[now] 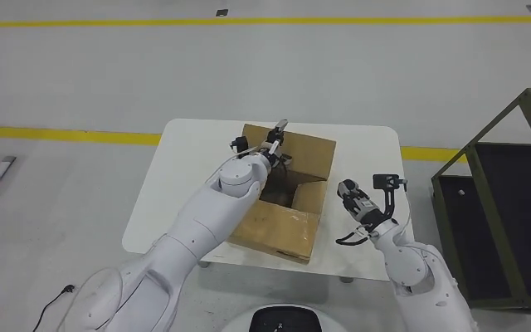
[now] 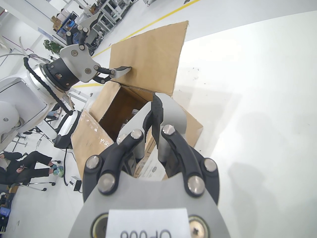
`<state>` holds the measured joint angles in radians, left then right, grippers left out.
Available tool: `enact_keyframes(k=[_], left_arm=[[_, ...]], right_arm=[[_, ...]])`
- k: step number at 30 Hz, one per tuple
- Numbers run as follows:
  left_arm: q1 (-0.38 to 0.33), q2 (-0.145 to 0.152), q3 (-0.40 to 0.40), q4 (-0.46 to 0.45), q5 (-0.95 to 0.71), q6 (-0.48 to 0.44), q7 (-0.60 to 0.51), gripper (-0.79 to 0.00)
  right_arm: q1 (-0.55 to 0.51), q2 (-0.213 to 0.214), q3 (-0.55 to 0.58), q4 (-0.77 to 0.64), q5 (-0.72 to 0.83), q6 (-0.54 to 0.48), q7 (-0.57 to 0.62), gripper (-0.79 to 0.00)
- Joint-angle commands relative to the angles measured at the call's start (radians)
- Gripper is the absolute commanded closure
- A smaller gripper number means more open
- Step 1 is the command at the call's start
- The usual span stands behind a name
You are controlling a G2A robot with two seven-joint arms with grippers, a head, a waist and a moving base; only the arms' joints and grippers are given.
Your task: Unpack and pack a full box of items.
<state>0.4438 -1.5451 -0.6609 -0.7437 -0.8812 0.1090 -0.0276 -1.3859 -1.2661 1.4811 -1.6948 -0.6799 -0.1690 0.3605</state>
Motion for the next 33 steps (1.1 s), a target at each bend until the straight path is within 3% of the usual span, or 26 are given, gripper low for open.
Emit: enact_keyframes(k=[1,6,10,25,33], left_arm=[[-0.001,-0.004,-0.009,0.011,-0.007,0.016,-0.023,-0.785],[0.005,0.001,-0.051,0.008,-0.006,0.044,-0.07,-0.785],[0.034,0.021,-0.104,-0.051,0.005,0.068,-0.075,-0.785],[0.311,0.153,-0.405,-0.535,0.196,0.275,-0.068,-0.785],[0.495,0.204,-0.539,-0.775,0.209,0.487,-0.204,-0.785]], right_arm=[[0.006,0.0,-0.005,0.005,0.009,0.003,0.001,0.0],[0.033,-0.002,-0.013,0.023,0.052,0.024,0.004,0.0],[0.073,-0.004,-0.028,0.052,0.068,0.039,0.013,0.0],[0.28,-0.016,-0.132,0.238,0.057,0.014,0.04,0.0],[0.438,-0.032,-0.206,0.417,0.065,0.019,0.072,0.0]])
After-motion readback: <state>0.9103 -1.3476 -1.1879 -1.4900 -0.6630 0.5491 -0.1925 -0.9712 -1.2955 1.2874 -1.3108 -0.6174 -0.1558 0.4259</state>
